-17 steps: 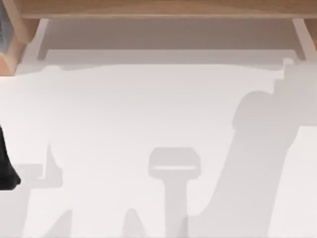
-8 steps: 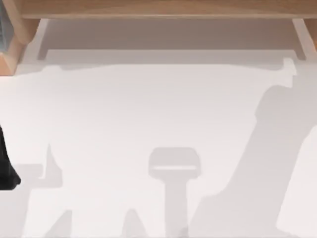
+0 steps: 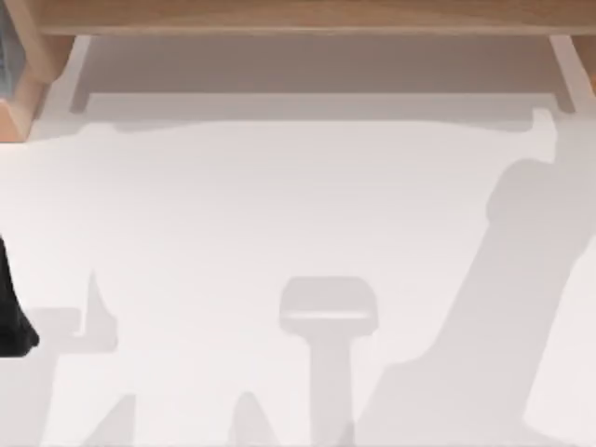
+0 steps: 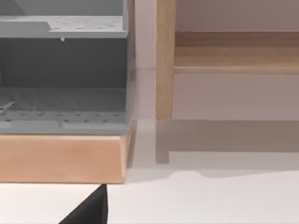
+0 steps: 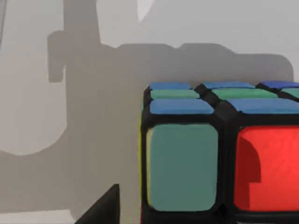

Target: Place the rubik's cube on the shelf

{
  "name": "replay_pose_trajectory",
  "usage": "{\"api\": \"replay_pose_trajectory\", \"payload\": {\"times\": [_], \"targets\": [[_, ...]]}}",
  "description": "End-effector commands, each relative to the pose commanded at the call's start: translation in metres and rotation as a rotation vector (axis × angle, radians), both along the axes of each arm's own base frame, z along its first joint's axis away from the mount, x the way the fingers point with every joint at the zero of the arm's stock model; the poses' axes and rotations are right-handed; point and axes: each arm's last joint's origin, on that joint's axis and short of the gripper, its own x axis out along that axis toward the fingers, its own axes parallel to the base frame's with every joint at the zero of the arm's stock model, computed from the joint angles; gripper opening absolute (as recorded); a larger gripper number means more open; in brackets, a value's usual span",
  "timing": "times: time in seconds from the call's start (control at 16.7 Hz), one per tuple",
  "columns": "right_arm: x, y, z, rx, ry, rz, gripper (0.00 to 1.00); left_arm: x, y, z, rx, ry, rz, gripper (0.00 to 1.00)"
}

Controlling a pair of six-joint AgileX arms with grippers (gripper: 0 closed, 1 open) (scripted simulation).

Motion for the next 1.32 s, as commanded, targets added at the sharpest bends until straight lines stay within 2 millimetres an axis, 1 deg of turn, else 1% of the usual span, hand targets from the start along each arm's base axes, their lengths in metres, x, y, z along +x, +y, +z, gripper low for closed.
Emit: {"api": "replay_pose_trajectory", "payload": {"times": [0.6,0.66,1.32], "targets": [[0.0000,0.0000,0.0000,0.000,0.000,0.000,0.02,0.0000,0.0000,0.0000,0.000,0.000,0.000,1.00],[0.0000,0.0000,0.0000,0.000,0.000,0.000,0.00,0.0000,0.0000,0.0000,0.000,0.000,0.000,1.00],[-0.0016,-0.0023,0.0019,0.000,0.009,0.008,0.00,0.0000,0.0000,0.0000,0.000,0.000,0.000,1.00]]}}
